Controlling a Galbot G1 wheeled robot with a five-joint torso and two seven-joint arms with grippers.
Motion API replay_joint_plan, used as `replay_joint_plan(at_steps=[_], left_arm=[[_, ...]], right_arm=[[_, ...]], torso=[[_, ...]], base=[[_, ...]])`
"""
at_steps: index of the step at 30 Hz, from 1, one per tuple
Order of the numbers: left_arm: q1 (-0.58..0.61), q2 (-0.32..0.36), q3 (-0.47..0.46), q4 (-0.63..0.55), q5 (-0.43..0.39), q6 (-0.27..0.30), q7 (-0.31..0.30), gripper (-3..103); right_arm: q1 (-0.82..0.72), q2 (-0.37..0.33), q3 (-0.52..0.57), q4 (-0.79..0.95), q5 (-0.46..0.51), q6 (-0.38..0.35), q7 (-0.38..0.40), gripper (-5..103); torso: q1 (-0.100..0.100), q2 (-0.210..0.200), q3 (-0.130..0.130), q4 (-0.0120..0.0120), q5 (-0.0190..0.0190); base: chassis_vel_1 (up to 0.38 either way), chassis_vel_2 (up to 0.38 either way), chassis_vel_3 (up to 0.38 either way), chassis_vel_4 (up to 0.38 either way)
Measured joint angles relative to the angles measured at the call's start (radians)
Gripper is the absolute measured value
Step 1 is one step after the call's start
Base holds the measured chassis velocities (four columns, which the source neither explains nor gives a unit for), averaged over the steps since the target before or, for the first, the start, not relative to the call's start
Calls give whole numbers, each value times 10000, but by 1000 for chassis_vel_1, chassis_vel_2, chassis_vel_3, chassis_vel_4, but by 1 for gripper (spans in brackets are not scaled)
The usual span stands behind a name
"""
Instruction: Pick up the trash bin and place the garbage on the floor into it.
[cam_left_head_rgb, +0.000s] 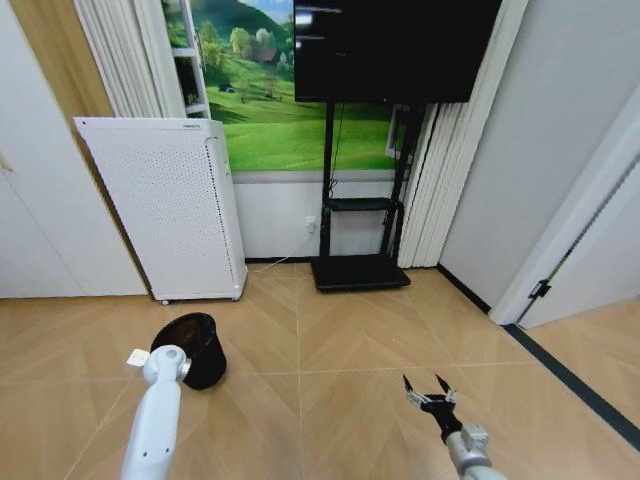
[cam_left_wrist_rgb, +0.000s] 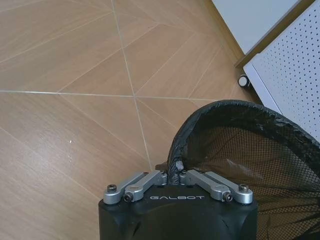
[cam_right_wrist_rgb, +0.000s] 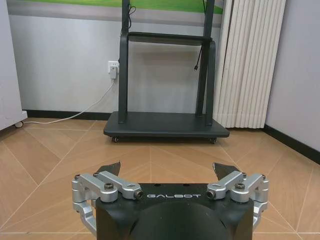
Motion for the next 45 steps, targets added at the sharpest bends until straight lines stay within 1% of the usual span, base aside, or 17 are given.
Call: replay_joint_plan(at_steps=[14, 16, 18, 20, 21, 22, 25, 29, 31, 32, 35, 37, 39, 40, 43, 44, 45], left_arm=[[-378, -11, 201, 721, -91, 18, -14, 2], [-384, -10, 203, 730, -77, 18, -11, 11], [-384, -4, 204, 732, -67, 18, 5, 11], [-363, 23, 214, 733, -29, 19, 120, 22], [-308, 56, 227, 734, 10, 19, 319, 32], [-308, 56, 227, 734, 10, 19, 319, 32], [-235, 60, 197, 784, 283, -48, 698, 49], [-185, 77, 191, 763, 391, -75, 894, 54], [-99, 101, 179, 707, 961, -216, 1428, 70], [-99, 101, 179, 707, 961, -216, 1428, 70], [106, 80, 187, 373, 1747, -363, 2155, 86], [201, 52, 207, 242, 2080, -403, 2402, 86], [531, 22, 304, -216, 2980, -531, 3302, 97], [531, 22, 304, -216, 2980, -531, 3302, 97], [1445, 12, 557, -1289, 5025, -743, 5735, 100], [1445, 12, 557, -1289, 5025, -743, 5735, 100], [1817, 20, 726, -1614, 5829, -963, 6662, 100]], right_arm=[[-47, 33, 38, 60, -60, -64, -51, 100], [-46, 44, 40, 86, -94, -70, -51, 100], [-45, 56, 40, 98, -114, -70, -51, 100], [-43, 88, 40, 104, -178, -70, -51, 100], [-43, 114, 38, 101, -288, -64, -56, 100], [-43, 114, 38, 101, -288, -64, -56, 100], [-86, 161, 29, 78, -342, -59, -63, 100], [-98, 168, 30, 77, -342, -58, -63, 100], [-98, 174, 18, 73, -342, -58, -62, 100], [-98, 174, 18, 73, -342, -58, -62, 100], [-61, 180, 1, 61, -285, -69, 13, 100], [-48, 179, 1, 61, -239, -79, 23, 100], [2, 179, 1, 66, -78, -130, 54, 100], [2, 179, 1, 66, -78, -130, 54, 100], [145, 216, -27, 182, 368, -295, 437, 100], [145, 216, -27, 182, 368, -295, 437, 100], [249, 243, -95, 177, 449, -314, 751, 100]], torso=[[0, 0, -1, -3, -1], [0, 0, -1, -3, 0], [0, 0, -2, -2, 1], [0, 0, -2, -2, 1], [0, 2, -2, 0, 1], [0, 2, -2, 0, 1], [0, 2, -2, -2, 1], [0, 2, -2, -1, -3], [0, 2, -2, -1, 1], [0, 2, -2, -1, 1], [0, 2, -2, -2, 1], [0, 2, -1, -2, 1], [0, 2, -1, -3, -2], [0, 2, -1, -3, -2], [-1, 3, -2, -2, -2], [-1, 3, -2, -2, -2], [-1, 2, -2, 0, 0]], base=[[0, 0, 0, 0], [0, 0, 0, 0], [0, 0, 0, 0], [0, 0, 0, 0], [0, 0, 0, 0], [0, 0, 0, 0], [0, 0, 0, 0], [0, 0, 0, 0], [0, 0, 0, 0], [0, 0, 0, 0], [0, 0, 0, 0], [0, 0, 0, 0], [0, 0, 0, 0], [0, 0, 0, 0], [0, 0, 0, 0], [0, 0, 0, 0], [0, 0, 0, 0]])
